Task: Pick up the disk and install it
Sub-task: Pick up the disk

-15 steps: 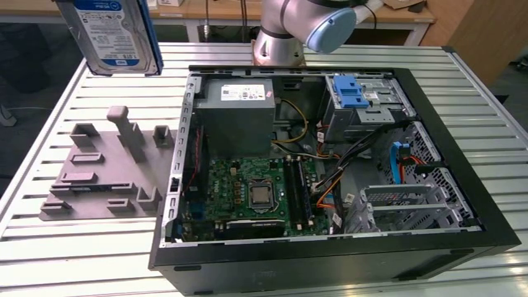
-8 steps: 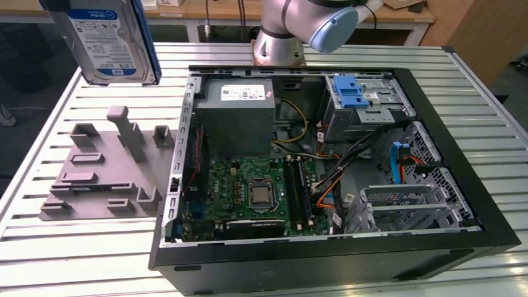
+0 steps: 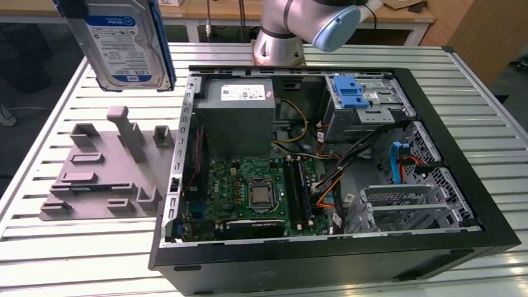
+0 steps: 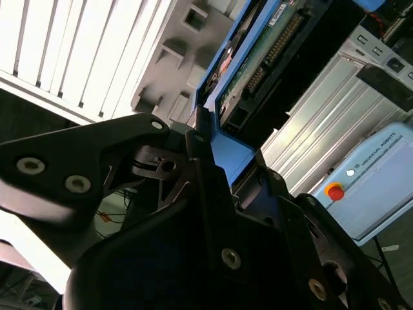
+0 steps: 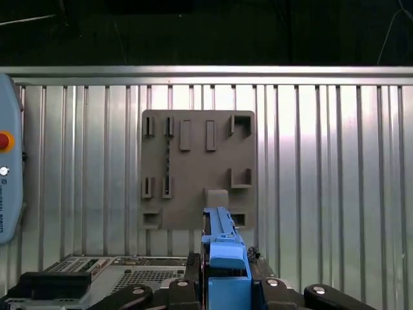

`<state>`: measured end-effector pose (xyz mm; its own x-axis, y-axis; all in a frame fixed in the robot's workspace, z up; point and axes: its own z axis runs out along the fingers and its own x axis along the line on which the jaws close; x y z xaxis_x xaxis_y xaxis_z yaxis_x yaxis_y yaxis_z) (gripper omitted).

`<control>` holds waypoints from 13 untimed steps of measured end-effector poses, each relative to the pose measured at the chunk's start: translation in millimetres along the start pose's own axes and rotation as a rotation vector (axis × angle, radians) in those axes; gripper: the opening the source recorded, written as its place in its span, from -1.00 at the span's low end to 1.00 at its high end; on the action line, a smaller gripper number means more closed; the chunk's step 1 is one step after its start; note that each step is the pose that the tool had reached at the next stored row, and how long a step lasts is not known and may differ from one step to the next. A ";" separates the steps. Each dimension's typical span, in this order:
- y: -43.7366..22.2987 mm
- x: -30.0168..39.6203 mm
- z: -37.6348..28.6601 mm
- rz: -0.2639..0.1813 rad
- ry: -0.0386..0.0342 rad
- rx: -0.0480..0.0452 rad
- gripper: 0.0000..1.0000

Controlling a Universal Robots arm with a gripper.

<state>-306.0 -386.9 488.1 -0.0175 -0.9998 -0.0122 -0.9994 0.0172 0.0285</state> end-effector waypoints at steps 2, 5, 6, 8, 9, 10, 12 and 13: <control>-9.1 0.8 -0.1 0.000 0.0000 0.0001 -0.27; -22.8 1.8 -0.3 0.000 0.0000 0.0000 -0.27; -27.3 2.1 -0.3 0.000 -0.0001 0.0001 -0.27; -36.3 2.6 -0.4 0.000 0.0000 0.0000 -0.27; -40.8 2.9 -0.4 0.000 -0.0001 0.0001 -0.27; -45.7 3.2 -0.5 0.000 0.0000 0.0000 -0.27; -54.7 3.7 -0.6 0.000 0.0000 0.0001 -0.27; -59.2 4.0 -0.6 0.000 -0.0001 0.0001 -0.27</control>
<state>-246.9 -391.9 487.0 -0.0177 -0.9998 -0.0123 -0.9994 0.0173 0.0284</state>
